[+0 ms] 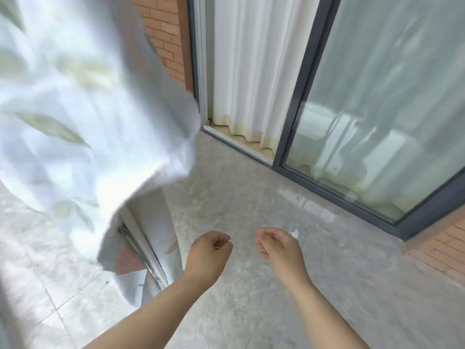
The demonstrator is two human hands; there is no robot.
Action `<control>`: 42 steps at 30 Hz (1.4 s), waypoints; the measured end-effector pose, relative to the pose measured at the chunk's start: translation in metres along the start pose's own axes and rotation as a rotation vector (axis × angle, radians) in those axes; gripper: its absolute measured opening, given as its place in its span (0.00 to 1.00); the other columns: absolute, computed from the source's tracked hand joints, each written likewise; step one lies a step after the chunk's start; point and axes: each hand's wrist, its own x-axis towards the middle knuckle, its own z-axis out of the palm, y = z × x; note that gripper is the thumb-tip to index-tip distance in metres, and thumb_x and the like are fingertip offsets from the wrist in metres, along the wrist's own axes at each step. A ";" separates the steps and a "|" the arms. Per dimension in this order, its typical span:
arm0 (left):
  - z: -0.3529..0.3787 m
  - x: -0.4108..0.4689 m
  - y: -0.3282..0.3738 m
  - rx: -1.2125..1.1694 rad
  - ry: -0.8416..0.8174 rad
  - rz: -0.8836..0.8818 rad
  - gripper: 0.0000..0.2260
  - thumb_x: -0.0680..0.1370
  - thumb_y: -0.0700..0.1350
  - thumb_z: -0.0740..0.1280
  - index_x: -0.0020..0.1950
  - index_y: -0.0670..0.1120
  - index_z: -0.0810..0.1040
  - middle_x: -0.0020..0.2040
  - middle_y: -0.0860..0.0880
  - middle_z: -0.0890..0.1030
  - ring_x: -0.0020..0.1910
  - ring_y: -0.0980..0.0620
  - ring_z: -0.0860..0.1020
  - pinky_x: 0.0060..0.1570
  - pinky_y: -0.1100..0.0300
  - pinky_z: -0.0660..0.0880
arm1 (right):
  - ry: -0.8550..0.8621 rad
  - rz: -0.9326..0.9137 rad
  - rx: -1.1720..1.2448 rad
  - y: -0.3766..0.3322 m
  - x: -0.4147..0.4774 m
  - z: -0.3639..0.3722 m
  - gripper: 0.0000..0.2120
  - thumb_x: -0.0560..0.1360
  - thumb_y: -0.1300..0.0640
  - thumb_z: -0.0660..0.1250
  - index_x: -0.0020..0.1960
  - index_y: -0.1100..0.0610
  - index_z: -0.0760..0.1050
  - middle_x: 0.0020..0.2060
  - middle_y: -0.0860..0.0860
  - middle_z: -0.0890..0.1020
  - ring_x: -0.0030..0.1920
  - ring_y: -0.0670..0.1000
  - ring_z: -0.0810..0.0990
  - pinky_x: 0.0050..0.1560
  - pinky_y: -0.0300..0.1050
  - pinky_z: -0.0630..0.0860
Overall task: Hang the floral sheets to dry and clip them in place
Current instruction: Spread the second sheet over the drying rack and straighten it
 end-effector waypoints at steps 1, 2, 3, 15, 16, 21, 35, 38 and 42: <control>-0.010 -0.010 0.021 -0.007 0.007 0.008 0.06 0.76 0.43 0.67 0.51 0.47 0.80 0.42 0.51 0.81 0.40 0.54 0.78 0.47 0.59 0.77 | 0.004 -0.013 -0.001 -0.025 -0.010 -0.005 0.09 0.76 0.62 0.65 0.44 0.52 0.81 0.43 0.50 0.84 0.47 0.51 0.82 0.46 0.44 0.79; -0.020 -0.021 0.041 -0.013 0.013 0.019 0.06 0.76 0.43 0.67 0.51 0.46 0.81 0.42 0.52 0.81 0.39 0.55 0.77 0.46 0.61 0.76 | 0.006 -0.023 -0.003 -0.049 -0.021 -0.010 0.08 0.76 0.62 0.65 0.44 0.52 0.81 0.42 0.50 0.84 0.47 0.51 0.82 0.47 0.46 0.79; -0.029 -0.032 0.061 -0.011 0.019 0.029 0.06 0.76 0.43 0.67 0.51 0.46 0.81 0.41 0.53 0.81 0.39 0.56 0.77 0.43 0.66 0.75 | 0.001 -0.035 -0.002 -0.072 -0.032 -0.015 0.08 0.76 0.62 0.65 0.44 0.53 0.81 0.41 0.51 0.84 0.45 0.52 0.82 0.49 0.50 0.79; -0.121 -0.135 0.233 -0.003 0.138 0.292 0.04 0.76 0.44 0.68 0.49 0.48 0.80 0.41 0.53 0.82 0.37 0.62 0.77 0.35 0.75 0.70 | -0.192 -0.324 0.064 -0.293 -0.108 -0.025 0.07 0.76 0.62 0.65 0.49 0.53 0.81 0.45 0.51 0.85 0.45 0.46 0.83 0.47 0.42 0.80; -0.125 -0.140 0.240 -0.001 0.152 0.317 0.04 0.76 0.44 0.68 0.50 0.48 0.80 0.41 0.53 0.82 0.37 0.62 0.77 0.35 0.75 0.70 | -0.201 -0.352 0.074 -0.303 -0.111 -0.025 0.07 0.76 0.62 0.65 0.49 0.54 0.81 0.45 0.51 0.85 0.44 0.46 0.82 0.47 0.42 0.80; -0.155 -0.153 0.268 0.006 0.280 0.404 0.04 0.76 0.44 0.69 0.50 0.48 0.81 0.40 0.56 0.82 0.37 0.66 0.78 0.38 0.74 0.72 | -0.252 -0.441 0.089 -0.333 -0.122 -0.022 0.07 0.76 0.62 0.65 0.49 0.54 0.81 0.45 0.53 0.85 0.45 0.46 0.82 0.48 0.43 0.79; -0.278 -0.163 0.302 0.227 0.600 0.610 0.06 0.76 0.41 0.67 0.50 0.50 0.81 0.42 0.59 0.81 0.42 0.65 0.79 0.38 0.76 0.72 | -0.279 -0.566 -0.120 -0.358 -0.130 0.052 0.05 0.75 0.57 0.68 0.49 0.53 0.81 0.43 0.44 0.83 0.46 0.42 0.80 0.44 0.30 0.72; -0.318 -0.144 0.316 0.426 0.621 0.747 0.08 0.76 0.40 0.67 0.54 0.47 0.81 0.48 0.52 0.81 0.46 0.57 0.80 0.47 0.64 0.78 | -0.286 -0.583 -0.153 -0.360 -0.127 0.074 0.08 0.73 0.56 0.71 0.51 0.53 0.81 0.44 0.43 0.83 0.47 0.43 0.81 0.48 0.33 0.75; -0.344 -0.117 0.318 0.704 0.644 0.917 0.13 0.74 0.40 0.69 0.59 0.45 0.79 0.56 0.47 0.77 0.52 0.45 0.76 0.56 0.52 0.73 | -0.226 -0.619 -0.284 -0.360 -0.131 0.100 0.08 0.69 0.52 0.73 0.47 0.50 0.81 0.41 0.42 0.83 0.44 0.41 0.80 0.45 0.36 0.75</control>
